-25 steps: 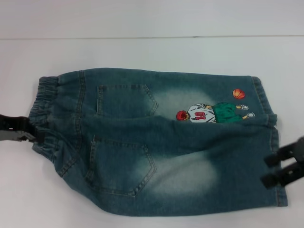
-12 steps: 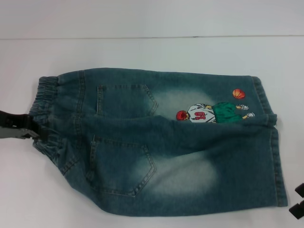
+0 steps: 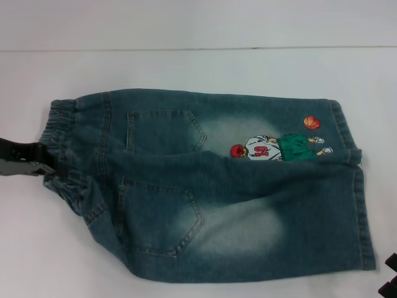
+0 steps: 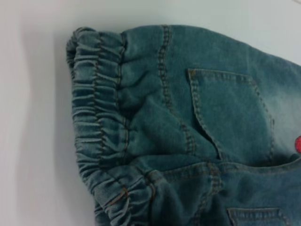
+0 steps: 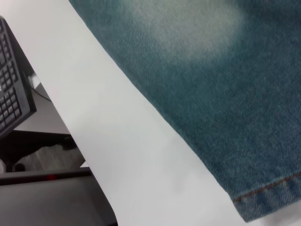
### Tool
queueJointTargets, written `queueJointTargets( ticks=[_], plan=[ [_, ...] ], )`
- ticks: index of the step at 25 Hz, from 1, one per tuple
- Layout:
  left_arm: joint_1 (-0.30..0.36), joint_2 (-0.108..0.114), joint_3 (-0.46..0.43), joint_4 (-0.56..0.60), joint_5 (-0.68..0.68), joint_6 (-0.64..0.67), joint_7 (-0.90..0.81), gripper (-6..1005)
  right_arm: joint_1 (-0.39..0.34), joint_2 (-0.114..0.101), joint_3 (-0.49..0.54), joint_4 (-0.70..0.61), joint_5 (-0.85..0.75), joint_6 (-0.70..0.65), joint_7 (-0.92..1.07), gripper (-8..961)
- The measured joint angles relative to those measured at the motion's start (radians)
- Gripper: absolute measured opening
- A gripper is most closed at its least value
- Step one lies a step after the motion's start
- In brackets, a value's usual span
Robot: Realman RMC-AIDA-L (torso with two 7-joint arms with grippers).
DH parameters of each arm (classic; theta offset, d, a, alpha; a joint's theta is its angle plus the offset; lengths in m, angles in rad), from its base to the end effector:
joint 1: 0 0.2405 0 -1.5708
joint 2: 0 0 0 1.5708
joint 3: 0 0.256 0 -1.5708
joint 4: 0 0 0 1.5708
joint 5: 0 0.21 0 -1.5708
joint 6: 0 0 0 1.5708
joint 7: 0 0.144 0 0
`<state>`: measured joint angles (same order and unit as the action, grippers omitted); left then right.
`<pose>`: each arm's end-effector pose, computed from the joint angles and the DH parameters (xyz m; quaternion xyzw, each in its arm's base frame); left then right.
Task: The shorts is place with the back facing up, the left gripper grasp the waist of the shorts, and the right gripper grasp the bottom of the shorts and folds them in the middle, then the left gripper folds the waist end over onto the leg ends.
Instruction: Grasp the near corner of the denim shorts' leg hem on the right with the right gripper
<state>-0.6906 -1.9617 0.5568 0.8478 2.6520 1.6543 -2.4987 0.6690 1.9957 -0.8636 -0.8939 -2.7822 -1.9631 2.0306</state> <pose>-0.2909 0.3590 0.0746 -0.7627 -0.6331 -0.0044 0.1322 0.2802 0.3017 0.0478 0.8905 -0.3973 0.2106 0.0701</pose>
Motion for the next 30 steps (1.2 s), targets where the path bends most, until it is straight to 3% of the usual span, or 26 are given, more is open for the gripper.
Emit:
queueJointTargets(
  ticks=[16, 28, 30],
  plan=[
    [0.002, -0.004, 0.001, 0.0, -0.006, 0.002, 0.002, 51, 0.048, 0.037, -0.015, 0.035, -0.025, 0.067, 0.0, 846],
    [0.008, -0.006, -0.002, 0.0, -0.006, 0.0, 0.009, 51, 0.055, 0.041, -0.012, 0.028, 0.024, 0.084, -0.018, 831],
    [0.008, -0.006, -0.002, 0.0, -0.006, -0.001, 0.009, 51, 0.055, 0.042, -0.013, 0.028, 0.023, 0.083, -0.025, 744]
  ],
)
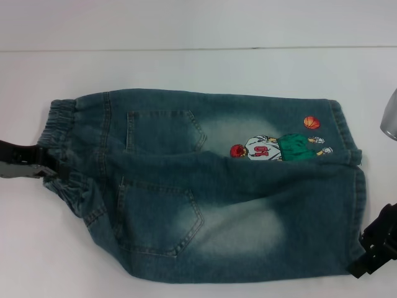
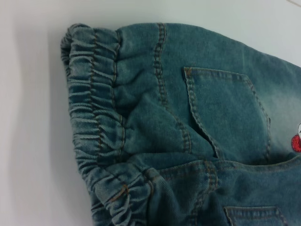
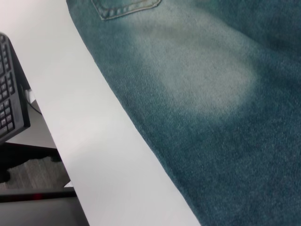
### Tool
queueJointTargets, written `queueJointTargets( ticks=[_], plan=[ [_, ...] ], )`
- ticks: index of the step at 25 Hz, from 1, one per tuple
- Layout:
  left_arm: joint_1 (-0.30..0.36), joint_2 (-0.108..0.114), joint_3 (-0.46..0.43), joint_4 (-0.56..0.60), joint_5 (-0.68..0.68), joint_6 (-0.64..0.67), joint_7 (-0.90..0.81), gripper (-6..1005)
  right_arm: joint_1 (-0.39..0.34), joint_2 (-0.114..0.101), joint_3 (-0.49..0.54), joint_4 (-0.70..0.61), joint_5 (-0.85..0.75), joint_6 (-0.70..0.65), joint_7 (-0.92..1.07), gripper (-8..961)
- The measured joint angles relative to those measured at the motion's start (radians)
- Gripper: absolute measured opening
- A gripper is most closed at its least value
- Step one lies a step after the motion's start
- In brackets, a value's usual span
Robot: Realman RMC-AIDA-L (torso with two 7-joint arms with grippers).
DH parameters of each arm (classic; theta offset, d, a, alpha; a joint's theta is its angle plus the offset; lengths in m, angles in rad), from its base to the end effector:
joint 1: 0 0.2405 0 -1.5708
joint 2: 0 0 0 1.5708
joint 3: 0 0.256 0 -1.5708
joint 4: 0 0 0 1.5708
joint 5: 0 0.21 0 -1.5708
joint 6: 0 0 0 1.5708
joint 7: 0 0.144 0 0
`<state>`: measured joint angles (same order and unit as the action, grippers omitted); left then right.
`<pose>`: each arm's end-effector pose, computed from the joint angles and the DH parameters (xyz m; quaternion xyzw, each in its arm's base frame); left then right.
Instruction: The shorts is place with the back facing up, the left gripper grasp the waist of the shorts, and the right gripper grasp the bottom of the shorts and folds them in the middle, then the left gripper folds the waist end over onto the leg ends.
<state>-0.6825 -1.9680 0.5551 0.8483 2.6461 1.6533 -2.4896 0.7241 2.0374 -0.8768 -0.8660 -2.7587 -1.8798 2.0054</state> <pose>-0.2923 0.3566 0.0720 -0.7634 -0.6328 -0.0075 0.1294 0.2602 0.3192 0.0233 0.9137 -0.3521 0.1936 0.0598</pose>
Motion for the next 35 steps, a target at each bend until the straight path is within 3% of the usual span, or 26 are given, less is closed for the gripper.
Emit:
queueJointTargets(
  ticks=[9, 20, 22, 30, 33, 35],
  plan=[
    [-0.004, 0.003, 0.0, -0.001, 0.0, -0.003, 0.0, 50, 0.0, 0.0, -0.001, 0.004, -0.004, 0.015, -0.007, 367],
    [-0.013, 0.01, -0.002, 0.0, -0.002, 0.005, -0.001, 51, -0.01, -0.003, 0.024, 0.007, 0.021, 0.03, -0.02, 164],
    [-0.014, 0.015, -0.009, 0.0, -0.009, 0.007, -0.002, 51, -0.018, -0.011, 0.051, 0.007, 0.04, 0.031, -0.031, 7],
    [-0.004, 0.032, -0.172, -0.005, -0.073, -0.045, 0.0, 50, -0.066, -0.053, 0.342, 0.051, 0.176, 0.131, -0.093, 7],
    [0.011, 0.031, -0.204, -0.012, -0.115, -0.095, 0.001, 50, -0.101, -0.077, 0.38, 0.13, 0.309, 0.197, -0.128, 7],
    [0.021, 0.028, -0.209, -0.028, -0.15, -0.129, 0.002, 50, -0.125, -0.08, 0.385, 0.165, 0.384, 0.245, -0.147, 7]
  ],
)
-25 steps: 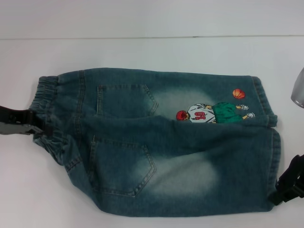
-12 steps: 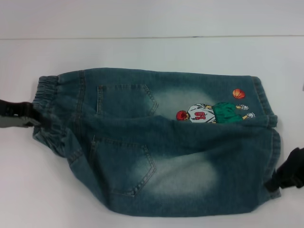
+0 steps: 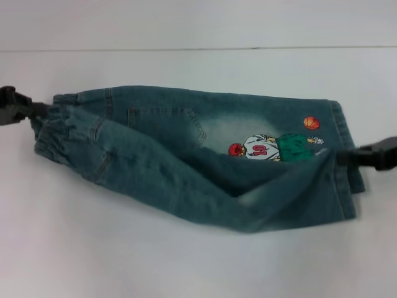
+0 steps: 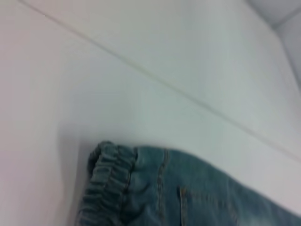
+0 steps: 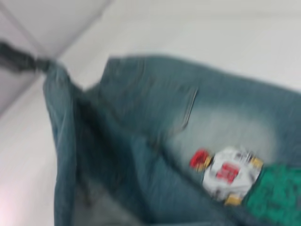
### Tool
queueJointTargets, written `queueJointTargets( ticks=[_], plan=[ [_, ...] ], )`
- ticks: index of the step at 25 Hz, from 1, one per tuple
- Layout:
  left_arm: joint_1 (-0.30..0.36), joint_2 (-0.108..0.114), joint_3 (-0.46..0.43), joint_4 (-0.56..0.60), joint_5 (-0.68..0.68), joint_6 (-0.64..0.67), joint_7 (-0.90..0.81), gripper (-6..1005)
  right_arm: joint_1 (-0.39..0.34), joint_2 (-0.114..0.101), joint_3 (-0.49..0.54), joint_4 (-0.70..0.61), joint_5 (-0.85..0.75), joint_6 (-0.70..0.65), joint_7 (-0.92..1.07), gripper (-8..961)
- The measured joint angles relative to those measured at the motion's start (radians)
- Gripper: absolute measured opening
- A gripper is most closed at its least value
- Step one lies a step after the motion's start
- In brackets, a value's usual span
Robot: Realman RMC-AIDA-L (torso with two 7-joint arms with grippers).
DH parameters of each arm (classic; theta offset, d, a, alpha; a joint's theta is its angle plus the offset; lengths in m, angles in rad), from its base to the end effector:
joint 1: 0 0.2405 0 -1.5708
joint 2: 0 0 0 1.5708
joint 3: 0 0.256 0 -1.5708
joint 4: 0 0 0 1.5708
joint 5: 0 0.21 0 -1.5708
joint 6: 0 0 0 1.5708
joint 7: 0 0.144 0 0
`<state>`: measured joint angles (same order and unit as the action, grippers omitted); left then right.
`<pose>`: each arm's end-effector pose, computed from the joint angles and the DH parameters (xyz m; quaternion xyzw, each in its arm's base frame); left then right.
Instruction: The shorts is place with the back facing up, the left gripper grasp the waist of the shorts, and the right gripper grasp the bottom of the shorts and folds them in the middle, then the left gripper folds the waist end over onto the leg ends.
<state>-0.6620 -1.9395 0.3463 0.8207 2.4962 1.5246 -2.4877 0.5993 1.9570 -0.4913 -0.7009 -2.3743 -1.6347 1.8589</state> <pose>-0.3052 0.3755 0.1077 -0.7064 -0.6564 -0.1736 0.2000 0.3004 0.3405 0.0587 -0.8882 0.4262 0.1296 0.1129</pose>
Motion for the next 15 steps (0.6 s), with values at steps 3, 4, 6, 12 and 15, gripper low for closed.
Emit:
queueJointTargets(
  ticks=[3, 4, 6, 12, 15],
  plan=[
    [0.005, -0.007, 0.005, -0.039, -0.046, -0.068, 0.014, 50, -0.033, 0.01, 0.011, 0.036, 0.107, 0.091, -0.033, 7],
    [0.005, -0.011, 0.006, -0.045, -0.051, -0.087, 0.02, 50, -0.043, 0.016, 0.014, 0.049, 0.139, 0.121, -0.047, 7],
    [0.005, -0.021, 0.008, -0.051, -0.055, -0.126, 0.027, 50, -0.056, 0.025, 0.022, 0.074, 0.192, 0.182, -0.079, 7],
    [0.005, -0.05, 0.009, -0.055, -0.071, -0.224, 0.067, 51, -0.07, 0.06, 0.034, 0.12, 0.28, 0.32, -0.167, 6],
    [0.006, -0.062, 0.008, -0.058, -0.085, -0.273, 0.085, 51, -0.071, 0.083, 0.04, 0.12, 0.297, 0.388, -0.201, 6]
  ],
)
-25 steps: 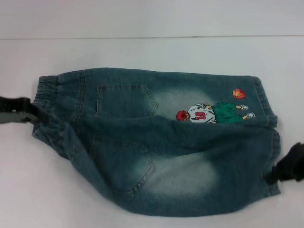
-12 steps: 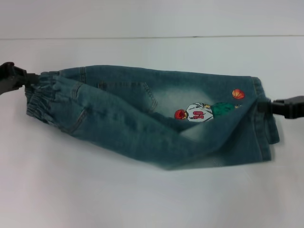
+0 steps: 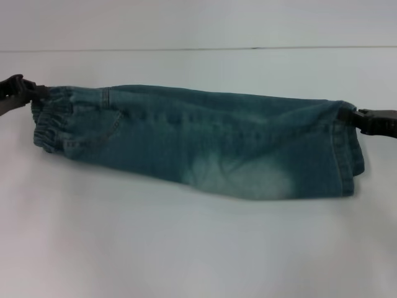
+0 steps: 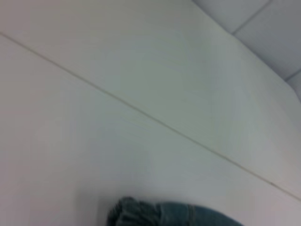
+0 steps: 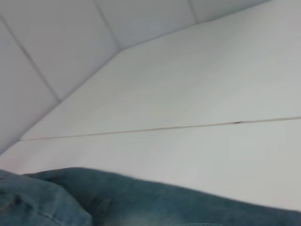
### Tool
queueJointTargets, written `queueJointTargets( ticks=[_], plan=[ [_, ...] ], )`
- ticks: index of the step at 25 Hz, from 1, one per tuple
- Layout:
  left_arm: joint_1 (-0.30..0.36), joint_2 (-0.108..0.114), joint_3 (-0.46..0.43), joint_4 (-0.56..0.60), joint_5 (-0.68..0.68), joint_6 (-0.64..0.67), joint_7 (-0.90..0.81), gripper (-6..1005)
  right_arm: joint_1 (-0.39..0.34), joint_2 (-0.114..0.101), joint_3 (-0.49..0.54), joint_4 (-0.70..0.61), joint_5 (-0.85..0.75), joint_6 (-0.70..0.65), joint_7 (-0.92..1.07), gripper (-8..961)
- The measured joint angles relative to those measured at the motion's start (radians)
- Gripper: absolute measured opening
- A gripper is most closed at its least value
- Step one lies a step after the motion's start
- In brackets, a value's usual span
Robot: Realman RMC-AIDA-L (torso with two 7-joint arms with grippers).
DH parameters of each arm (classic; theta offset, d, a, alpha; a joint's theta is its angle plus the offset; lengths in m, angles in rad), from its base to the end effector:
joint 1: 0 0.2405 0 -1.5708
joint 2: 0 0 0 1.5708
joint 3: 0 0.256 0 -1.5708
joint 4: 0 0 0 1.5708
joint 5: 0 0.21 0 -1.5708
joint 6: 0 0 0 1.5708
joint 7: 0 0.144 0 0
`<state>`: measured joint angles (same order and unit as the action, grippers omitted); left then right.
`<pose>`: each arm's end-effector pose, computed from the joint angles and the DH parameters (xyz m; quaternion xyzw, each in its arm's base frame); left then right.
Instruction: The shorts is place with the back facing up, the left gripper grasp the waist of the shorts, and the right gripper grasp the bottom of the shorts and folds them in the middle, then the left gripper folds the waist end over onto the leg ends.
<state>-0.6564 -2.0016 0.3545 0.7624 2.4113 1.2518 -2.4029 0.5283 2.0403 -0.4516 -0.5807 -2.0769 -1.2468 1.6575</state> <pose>-0.3152 0.3957 0.0858 -0.6846 -0.6374 -0.2205 0.2765 0.3266 0.3579 0.0332 -0.8198 0.4366 0.2395 0.2828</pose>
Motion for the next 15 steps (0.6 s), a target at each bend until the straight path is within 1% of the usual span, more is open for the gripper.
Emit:
queueJointTargets(
  ticks=[6, 7, 11, 15],
  plan=[
    [0.008, -0.013, 0.0, -0.005, -0.034, -0.063, 0.031, 51, 0.005, 0.027, 0.002, 0.018, 0.064, 0.116, -0.065, 7],
    [0.01, -0.02, 0.0, -0.009, -0.036, -0.095, 0.049, 51, 0.007, 0.03, 0.001, 0.026, 0.08, 0.135, -0.078, 7],
    [0.012, -0.032, 0.0, -0.025, -0.043, -0.14, 0.086, 51, 0.023, 0.036, -0.004, 0.073, 0.137, 0.194, -0.141, 7],
    [0.014, -0.042, 0.0, -0.029, -0.058, -0.153, 0.123, 50, 0.038, 0.043, -0.005, 0.091, 0.165, 0.224, -0.181, 6]
  ],
)
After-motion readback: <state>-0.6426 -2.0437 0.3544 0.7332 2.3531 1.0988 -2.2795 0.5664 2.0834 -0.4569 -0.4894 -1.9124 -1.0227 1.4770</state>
